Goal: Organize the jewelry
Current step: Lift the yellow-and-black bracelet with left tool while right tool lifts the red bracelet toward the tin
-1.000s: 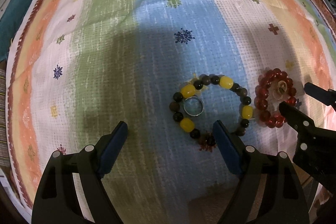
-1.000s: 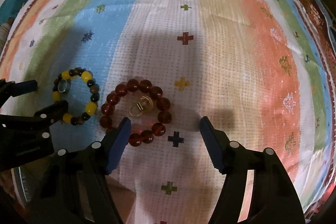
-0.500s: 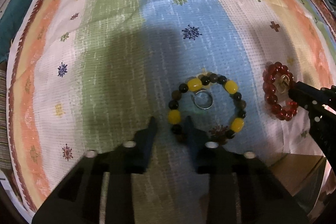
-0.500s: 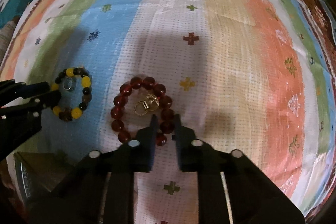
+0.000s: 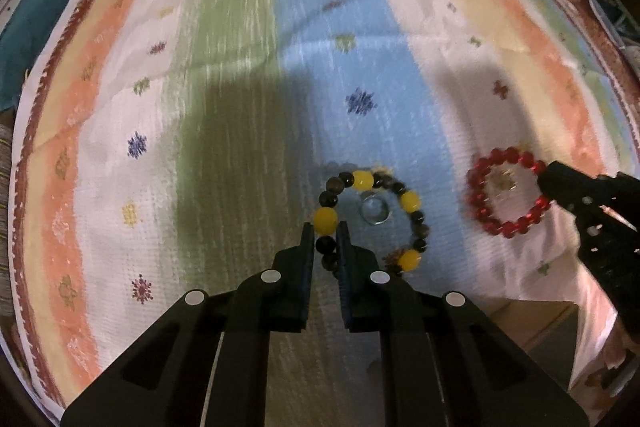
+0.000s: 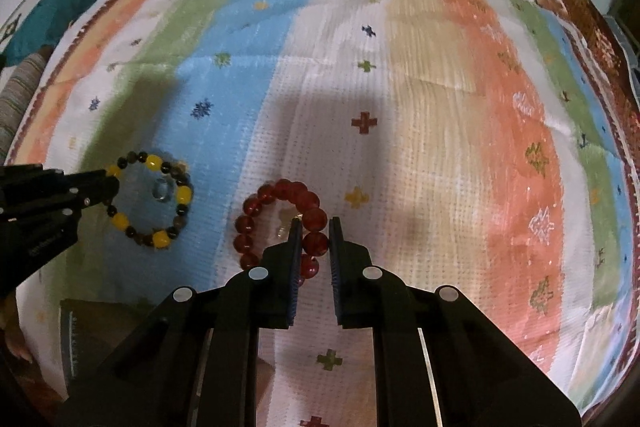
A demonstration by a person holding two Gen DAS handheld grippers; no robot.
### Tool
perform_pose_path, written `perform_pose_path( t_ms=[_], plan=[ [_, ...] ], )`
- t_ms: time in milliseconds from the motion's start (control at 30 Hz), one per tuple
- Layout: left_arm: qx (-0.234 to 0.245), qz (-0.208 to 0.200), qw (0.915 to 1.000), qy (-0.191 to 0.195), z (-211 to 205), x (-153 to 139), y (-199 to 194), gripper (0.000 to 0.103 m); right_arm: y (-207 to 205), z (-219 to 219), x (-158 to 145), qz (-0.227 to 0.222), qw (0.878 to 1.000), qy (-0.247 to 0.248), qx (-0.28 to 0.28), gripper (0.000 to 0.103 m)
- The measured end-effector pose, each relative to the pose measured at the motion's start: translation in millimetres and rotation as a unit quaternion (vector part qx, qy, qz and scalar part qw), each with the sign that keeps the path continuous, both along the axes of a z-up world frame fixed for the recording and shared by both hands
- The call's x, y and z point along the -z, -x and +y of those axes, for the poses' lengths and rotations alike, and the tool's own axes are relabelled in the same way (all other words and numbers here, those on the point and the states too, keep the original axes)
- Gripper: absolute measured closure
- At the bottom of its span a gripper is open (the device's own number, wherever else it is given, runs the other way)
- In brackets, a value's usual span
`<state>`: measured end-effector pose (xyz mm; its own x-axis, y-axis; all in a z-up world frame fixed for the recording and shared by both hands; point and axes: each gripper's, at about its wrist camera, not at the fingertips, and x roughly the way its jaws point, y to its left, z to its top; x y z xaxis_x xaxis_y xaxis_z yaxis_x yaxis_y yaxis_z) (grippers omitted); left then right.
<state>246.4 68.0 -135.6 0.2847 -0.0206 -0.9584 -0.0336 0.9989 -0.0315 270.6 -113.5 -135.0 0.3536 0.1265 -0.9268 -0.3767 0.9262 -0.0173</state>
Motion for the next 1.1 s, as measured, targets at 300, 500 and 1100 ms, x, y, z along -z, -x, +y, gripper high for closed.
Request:
perform_pose_path(
  t_ms=[300, 500, 1100],
  plan=[
    [0.009, -0.040, 0.9990, 0.016, -12.5, -35.1, 11.1, 0.093, 8.1, 5.4, -15.7, -0.022, 1.000, -0.001, -0.009, 0.089],
    [0.022, -0.052, 0.9984, 0.005, -22.6, -42.3, 14.0, 0.093, 12.1, 3.3, -30.9, -0.025, 0.999, -0.036, -0.004, 0.089],
    [0.017, -0.078, 0.9968, -0.010, -22.6, -62.4, 26.3, 0.093, 29.1, 2.7, -55.7, -0.077, 0.996, -0.037, -0.001, 0.089]
  ],
)
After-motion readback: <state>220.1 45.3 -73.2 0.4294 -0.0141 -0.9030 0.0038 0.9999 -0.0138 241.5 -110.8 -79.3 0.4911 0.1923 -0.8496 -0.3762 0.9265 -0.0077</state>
